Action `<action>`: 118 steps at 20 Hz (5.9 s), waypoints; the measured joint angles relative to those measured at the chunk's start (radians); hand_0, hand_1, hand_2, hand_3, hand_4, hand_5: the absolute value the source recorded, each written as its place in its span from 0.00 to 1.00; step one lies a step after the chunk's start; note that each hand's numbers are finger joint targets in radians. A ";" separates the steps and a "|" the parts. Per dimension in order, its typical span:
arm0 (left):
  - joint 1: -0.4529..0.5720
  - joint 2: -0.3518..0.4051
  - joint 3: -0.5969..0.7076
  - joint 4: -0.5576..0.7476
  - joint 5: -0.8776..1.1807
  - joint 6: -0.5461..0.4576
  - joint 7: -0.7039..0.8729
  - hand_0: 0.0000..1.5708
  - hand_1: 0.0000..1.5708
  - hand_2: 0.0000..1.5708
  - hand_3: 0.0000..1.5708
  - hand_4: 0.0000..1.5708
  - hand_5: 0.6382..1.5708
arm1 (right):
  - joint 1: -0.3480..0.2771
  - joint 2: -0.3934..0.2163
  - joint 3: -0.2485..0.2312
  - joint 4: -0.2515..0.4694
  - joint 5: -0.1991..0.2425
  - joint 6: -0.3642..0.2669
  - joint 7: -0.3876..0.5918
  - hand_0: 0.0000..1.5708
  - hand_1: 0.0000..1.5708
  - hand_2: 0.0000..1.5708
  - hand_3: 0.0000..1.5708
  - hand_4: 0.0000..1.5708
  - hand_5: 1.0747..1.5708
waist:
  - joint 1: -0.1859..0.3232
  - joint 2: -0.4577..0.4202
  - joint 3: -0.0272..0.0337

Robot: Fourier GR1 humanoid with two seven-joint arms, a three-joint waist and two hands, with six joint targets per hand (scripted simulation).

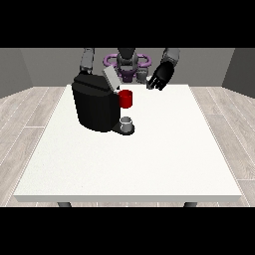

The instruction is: Insert the coffee pod into the coffee machine and close the lid

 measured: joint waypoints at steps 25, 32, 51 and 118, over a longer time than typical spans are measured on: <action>-0.340 0.101 0.179 0.055 0.055 -0.118 0.132 0.81 0.81 0.83 0.80 0.30 1.00 | -0.129 -0.021 0.014 -0.132 -0.028 0.025 0.036 0.00 0.00 0.00 0.00 0.17 1.00 | -0.170 0.122 -0.0001; -0.367 0.139 0.192 0.094 0.044 -0.101 0.096 0.76 0.76 0.80 0.78 0.29 1.00 | -0.159 -0.031 0.004 -0.185 -0.035 0.030 0.063 0.00 0.00 0.00 0.00 0.04 1.00 | -0.210 0.188 -0.0002; -0.423 0.124 0.187 0.133 0.026 -0.105 0.083 0.77 0.77 0.80 0.76 0.27 1.00 | -0.193 -0.038 -0.032 -0.155 -0.033 0.009 0.062 0.00 0.00 0.00 0.00 0.11 1.00 | -0.196 0.228 0.0001; -0.417 0.194 0.146 0.147 -0.155 0.110 -0.117 0.00 0.00 0.00 0.00 0.00 1.00 | -0.213 -0.056 -0.080 -0.091 -0.026 -0.014 0.054 0.00 0.00 0.00 0.00 0.00 1.00 | -0.161 0.251 0.0006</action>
